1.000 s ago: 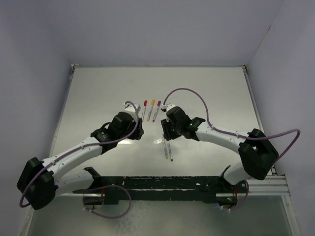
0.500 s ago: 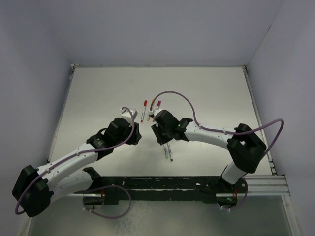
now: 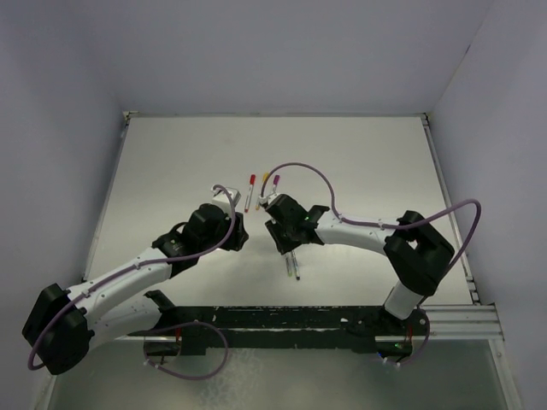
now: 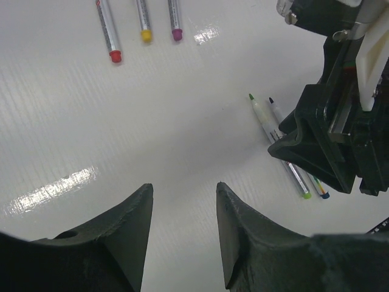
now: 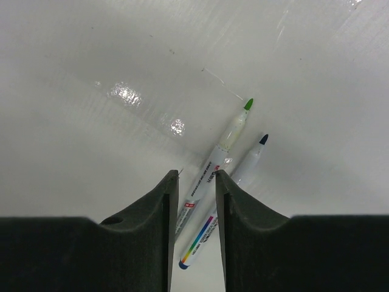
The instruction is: Insert the pens into the pen caps
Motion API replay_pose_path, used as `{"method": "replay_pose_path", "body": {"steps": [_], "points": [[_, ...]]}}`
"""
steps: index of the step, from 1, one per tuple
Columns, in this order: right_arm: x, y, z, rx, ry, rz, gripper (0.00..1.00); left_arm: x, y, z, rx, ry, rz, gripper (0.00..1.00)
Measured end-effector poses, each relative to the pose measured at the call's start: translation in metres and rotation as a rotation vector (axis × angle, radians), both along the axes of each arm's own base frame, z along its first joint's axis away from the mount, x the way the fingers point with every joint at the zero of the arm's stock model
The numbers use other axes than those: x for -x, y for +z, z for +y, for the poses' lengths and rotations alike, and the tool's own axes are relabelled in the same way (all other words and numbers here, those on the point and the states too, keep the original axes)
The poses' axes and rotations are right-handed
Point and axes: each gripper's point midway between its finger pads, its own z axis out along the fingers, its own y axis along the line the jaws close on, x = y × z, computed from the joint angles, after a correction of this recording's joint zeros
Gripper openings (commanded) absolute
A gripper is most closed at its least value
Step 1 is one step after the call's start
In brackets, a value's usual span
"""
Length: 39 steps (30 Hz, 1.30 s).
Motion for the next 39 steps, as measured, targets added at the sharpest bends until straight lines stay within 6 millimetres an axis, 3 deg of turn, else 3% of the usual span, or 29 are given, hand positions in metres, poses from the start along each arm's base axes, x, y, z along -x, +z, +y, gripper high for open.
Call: {"method": "replay_pose_path", "body": {"steps": [8,27,32,39], "points": [[0.002,-0.014,-0.003,0.034,-0.004,0.023,0.31,0.000,-0.003,0.000,-0.006,-0.001,0.007,0.50],[-0.004,-0.020,-0.004,0.023,-0.028,0.051,0.19,0.000,-0.004,0.000,-0.011,-0.003,0.008,0.51],[-0.004,-0.020,0.004,0.009,-0.006,0.072,0.00,0.000,-0.005,0.001,-0.015,-0.003,0.010,0.50],[-0.003,-0.020,0.006,-0.001,0.012,0.103,0.00,0.001,-0.006,0.002,-0.020,-0.003,0.015,0.51]]}}
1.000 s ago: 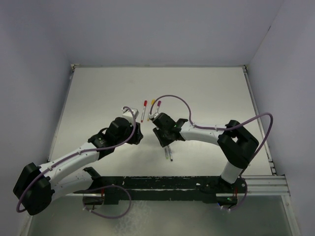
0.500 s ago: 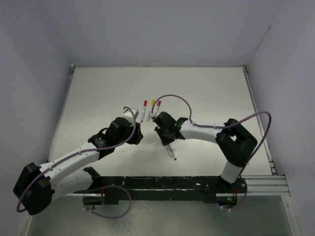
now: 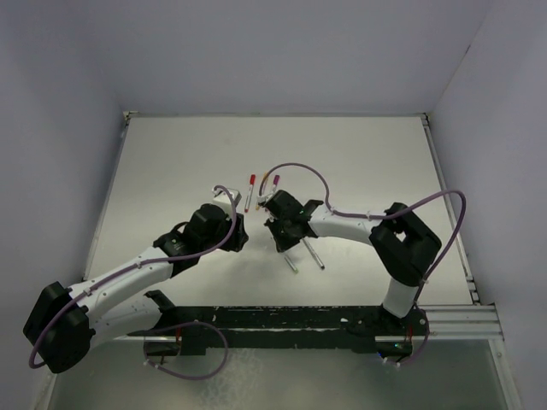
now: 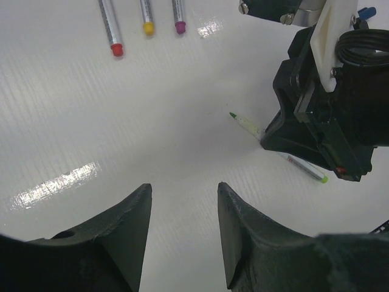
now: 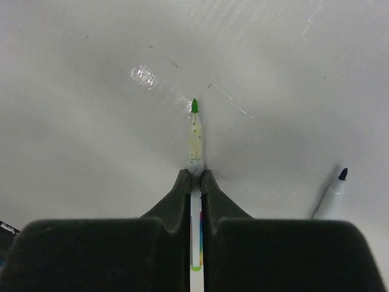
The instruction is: Insert the pens into the pen caps
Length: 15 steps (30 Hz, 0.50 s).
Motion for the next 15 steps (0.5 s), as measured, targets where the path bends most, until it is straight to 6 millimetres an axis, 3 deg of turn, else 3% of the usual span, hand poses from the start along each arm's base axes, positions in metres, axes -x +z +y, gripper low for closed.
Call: {"method": "replay_pose_path", "body": {"steps": [4,7,15], "points": [[-0.005,0.005,0.000,-0.010,-0.009,0.001,0.00,0.000,0.000,0.000,-0.002,-0.002,-0.002,0.51],[-0.020,0.020,0.003,-0.058,-0.036,-0.017,0.00,-0.001,0.001,0.000,-0.008,-0.012,-0.012,0.51],[-0.090,0.106,-0.022,-0.288,-0.223,-0.203,0.00,-0.009,0.026,-0.019,0.058,-0.096,-0.110,0.55]]}}
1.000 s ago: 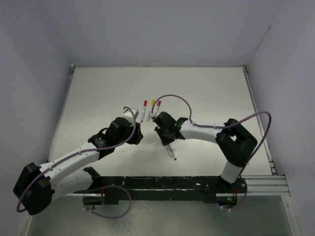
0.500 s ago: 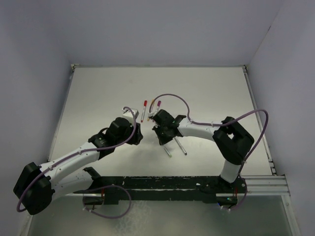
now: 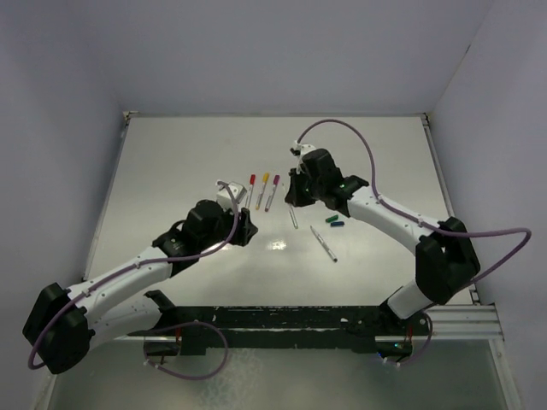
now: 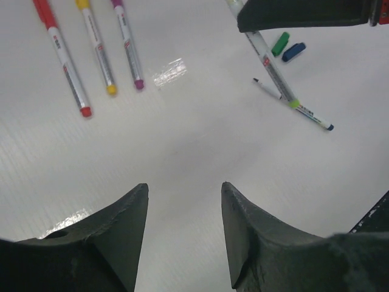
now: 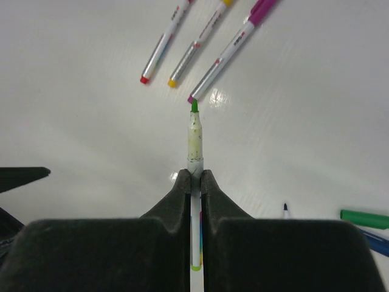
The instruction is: Insert the pens into the pen caps
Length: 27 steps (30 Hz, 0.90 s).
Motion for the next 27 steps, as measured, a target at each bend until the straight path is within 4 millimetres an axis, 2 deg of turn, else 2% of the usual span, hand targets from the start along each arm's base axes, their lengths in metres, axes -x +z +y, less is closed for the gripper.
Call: {"method": "replay_pose_path", "body": {"steps": [2,6,10,14,22,27], "points": [[-0.010,0.019,-0.003,-0.043,-0.030,-0.053,0.00,-0.003,0.013,-0.011,0.049,-0.032,-0.038,0.56],[-0.017,0.051,0.003,-0.140,-0.049,-0.145,0.00,-0.012,0.038,-0.035,0.162,-0.089,-0.107,0.58],[-0.015,0.072,0.002,-0.227,-0.068,-0.211,0.00,-0.021,0.048,-0.060,0.264,-0.135,-0.119,0.60],[-0.013,0.092,0.001,-0.298,-0.087,-0.271,0.00,-0.027,0.052,-0.077,0.323,-0.162,-0.111,0.62],[-0.008,0.107,-0.002,-0.358,-0.103,-0.306,0.00,-0.039,0.082,-0.095,0.415,-0.186,-0.167,0.63],[-0.005,0.108,-0.001,-0.386,-0.101,-0.301,0.00,-0.044,0.086,-0.103,0.445,-0.196,-0.178,0.59]]}}
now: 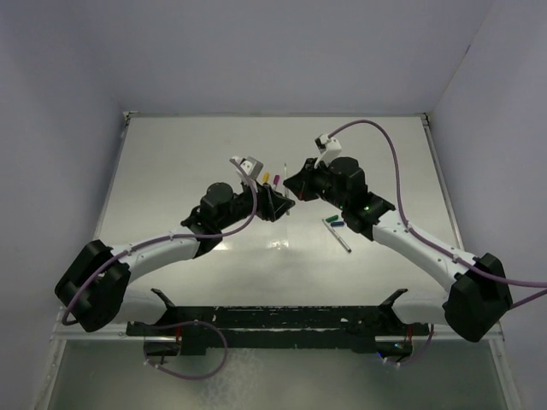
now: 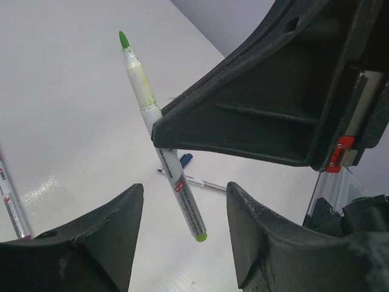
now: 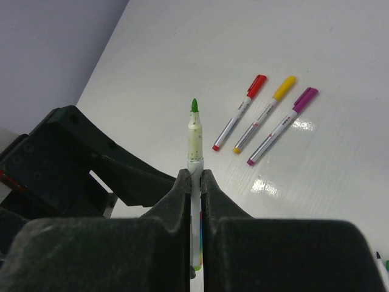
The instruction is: Insert the pens into the pen caps
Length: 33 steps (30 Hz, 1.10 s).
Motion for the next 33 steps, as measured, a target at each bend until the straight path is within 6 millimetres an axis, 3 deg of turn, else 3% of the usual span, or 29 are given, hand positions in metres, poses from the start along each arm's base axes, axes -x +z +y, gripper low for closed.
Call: {"method": "replay_pose_path", "body": {"steps": [4,7,11,14,18,24,27,33], "points": [[0.002,0.003,0.003,-0.022,0.011,0.001,0.00,-0.002,-0.005,-0.003,0.006,0.000,0.017,0.49],[0.004,0.007,0.005,-0.037,0.025,-0.002,0.00,-0.004,-0.005,-0.004,0.007,0.001,0.018,0.32],[0.006,0.012,0.005,-0.052,0.027,-0.013,0.00,-0.006,-0.001,-0.006,0.022,0.004,0.014,0.00],[0.006,0.015,0.004,-0.059,0.027,-0.024,0.01,-0.009,-0.001,-0.005,0.030,0.017,0.024,0.00],[0.006,0.014,0.003,-0.051,0.028,-0.025,0.33,-0.009,-0.002,-0.005,0.028,0.023,0.027,0.00],[0.010,0.008,-0.013,0.012,-0.020,-0.005,0.56,-0.010,-0.012,-0.003,-0.012,0.039,0.060,0.00],[0.006,0.012,-0.032,0.044,-0.122,0.010,0.73,-0.010,-0.025,0.002,-0.056,0.062,0.096,0.00],[-0.009,0.028,-0.064,0.094,-0.328,0.040,0.73,-0.006,-0.050,0.016,-0.153,0.096,0.151,0.00]]}}
